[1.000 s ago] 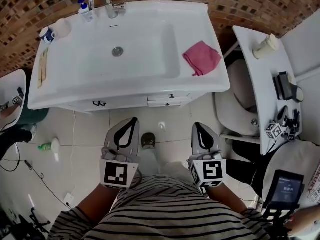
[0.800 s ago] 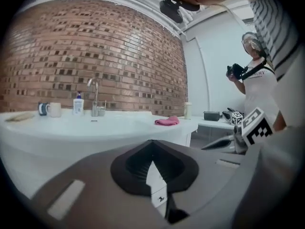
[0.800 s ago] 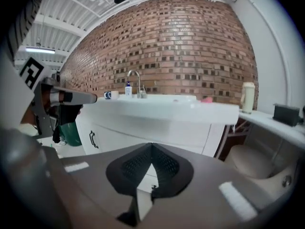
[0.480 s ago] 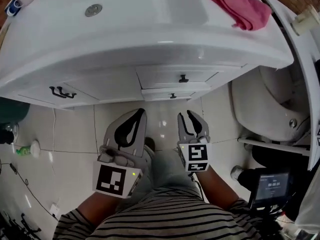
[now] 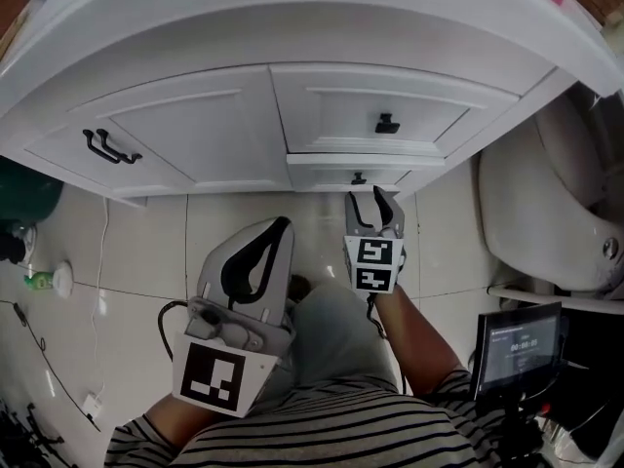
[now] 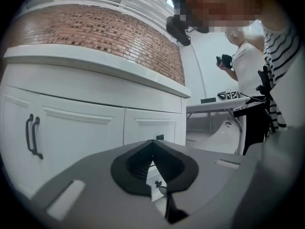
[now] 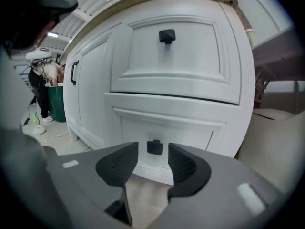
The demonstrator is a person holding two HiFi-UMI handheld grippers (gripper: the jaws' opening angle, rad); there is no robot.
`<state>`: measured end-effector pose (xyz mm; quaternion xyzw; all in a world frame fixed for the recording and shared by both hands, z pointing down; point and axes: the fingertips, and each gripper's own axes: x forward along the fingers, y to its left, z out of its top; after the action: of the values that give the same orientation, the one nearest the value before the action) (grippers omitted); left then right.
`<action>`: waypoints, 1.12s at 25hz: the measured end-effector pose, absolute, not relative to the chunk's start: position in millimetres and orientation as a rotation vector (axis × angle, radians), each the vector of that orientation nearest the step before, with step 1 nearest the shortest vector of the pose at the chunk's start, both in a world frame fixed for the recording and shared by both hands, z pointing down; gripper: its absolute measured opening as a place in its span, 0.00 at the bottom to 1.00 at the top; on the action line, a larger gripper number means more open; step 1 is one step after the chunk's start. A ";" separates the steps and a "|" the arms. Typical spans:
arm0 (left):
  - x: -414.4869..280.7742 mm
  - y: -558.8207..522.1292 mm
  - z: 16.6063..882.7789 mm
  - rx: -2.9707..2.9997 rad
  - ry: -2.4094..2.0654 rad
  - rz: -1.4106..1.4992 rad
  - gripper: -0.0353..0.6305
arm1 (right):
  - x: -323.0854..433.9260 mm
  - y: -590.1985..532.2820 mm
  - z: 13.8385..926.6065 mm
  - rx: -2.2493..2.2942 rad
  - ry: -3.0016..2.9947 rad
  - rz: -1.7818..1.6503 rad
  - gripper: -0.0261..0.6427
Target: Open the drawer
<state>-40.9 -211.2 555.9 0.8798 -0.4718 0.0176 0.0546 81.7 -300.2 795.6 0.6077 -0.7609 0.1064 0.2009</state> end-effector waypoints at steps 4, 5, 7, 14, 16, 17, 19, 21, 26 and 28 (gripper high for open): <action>-41.4 -212.3 556.5 2.677 -1.451 0.077 0.08 | 84.5 -324.5 810.1 1.712 -2.101 0.324 0.31; -42.2 -213.0 556.5 2.680 -1.459 0.087 0.08 | 82.7 -328.1 812.8 1.706 -2.100 0.323 0.31; -46.2 -215.0 557.0 2.677 -1.487 0.108 0.08 | 78.9 -332.6 817.6 1.693 -2.089 0.309 0.31; -55.5 -211.3 556.5 2.653 -1.561 0.115 0.08 | 78.7 -335.1 822.1 1.698 -2.081 0.263 0.24; -54.9 -207.9 554.6 2.654 -1.578 0.110 0.08 | 78.2 -331.7 822.6 1.691 -2.091 0.271 0.24; -54.1 -205.8 553.6 2.655 -1.584 0.106 0.08 | 78.1 -328.8 822.7 1.688 -2.094 0.276 0.24; -52.1 -200.5 551.5 2.653 -1.589 0.094 0.08 | 78.0 -320.4 822.6 1.682 -2.098 0.284 0.24; -49.5 -193.6 549.3 2.656 -1.590 0.084 0.08 | 77.5 -309.4 823.1 1.673 -2.097 0.295 0.24; -39.1 -177.5 543.7 2.676 -1.587 0.064 0.08 | 75.8 -277.0 824.0 1.635 -2.106 0.321 0.23; -35.0 -171.7 540.3 2.684 -1.589 0.051 0.08 | 75.4 -263.0 824.1 1.619 -2.116 0.326 0.23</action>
<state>-35.0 -171.7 540.3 0.8604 -0.5093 0.0163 0.0111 75.4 -263.0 824.1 0.5875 -0.7677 0.1184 0.2267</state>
